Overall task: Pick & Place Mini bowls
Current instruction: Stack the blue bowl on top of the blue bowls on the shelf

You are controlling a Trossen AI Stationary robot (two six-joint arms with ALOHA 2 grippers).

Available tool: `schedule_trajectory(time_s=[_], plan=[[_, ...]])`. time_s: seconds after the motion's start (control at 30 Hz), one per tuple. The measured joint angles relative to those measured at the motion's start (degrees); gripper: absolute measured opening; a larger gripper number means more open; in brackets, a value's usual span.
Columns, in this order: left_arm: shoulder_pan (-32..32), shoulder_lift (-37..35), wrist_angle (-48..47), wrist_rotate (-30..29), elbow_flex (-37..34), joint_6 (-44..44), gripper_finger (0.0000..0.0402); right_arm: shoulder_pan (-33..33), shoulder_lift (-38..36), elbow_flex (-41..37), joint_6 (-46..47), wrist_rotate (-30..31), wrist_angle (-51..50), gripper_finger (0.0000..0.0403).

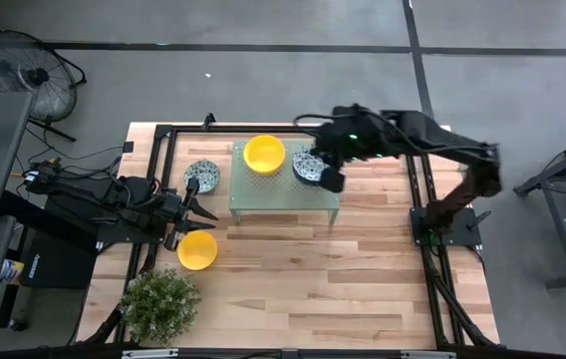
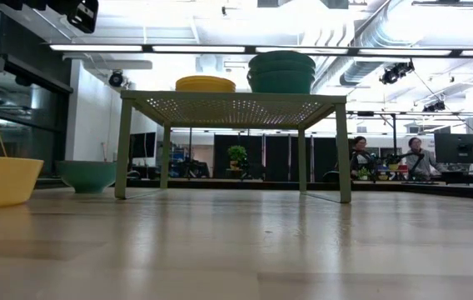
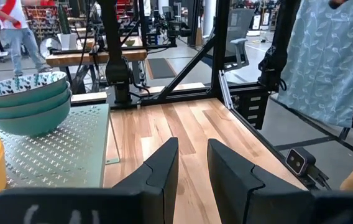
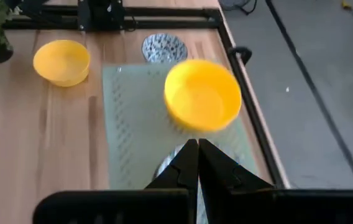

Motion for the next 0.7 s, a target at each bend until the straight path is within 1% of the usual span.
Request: schedule_trajectory(time_s=[0.13,0.33,0.5,0.7], plan=[[0.0,0.0,0.0,0.0,0.0,0.4,0.0083,0.7,-11.6,-17.3,4.4,-0.4,8.7,0.0000],[0.0,0.0,0.0,-0.9,0.0,0.4,0.0083,2.4,-28.2,-42.3,11.0,-1.7,27.1,0.0000],[0.0,0.0,0.0,-2.8,0.0,0.4,0.0083,2.5,-39.8,-58.5,15.6,-3.9,41.4,0.0000],[0.0,0.0,0.1,-5.6,0.0,-0.3,0.0083,2.6,-49.5,-75.3,20.8,-7.6,57.1,0.0000]])
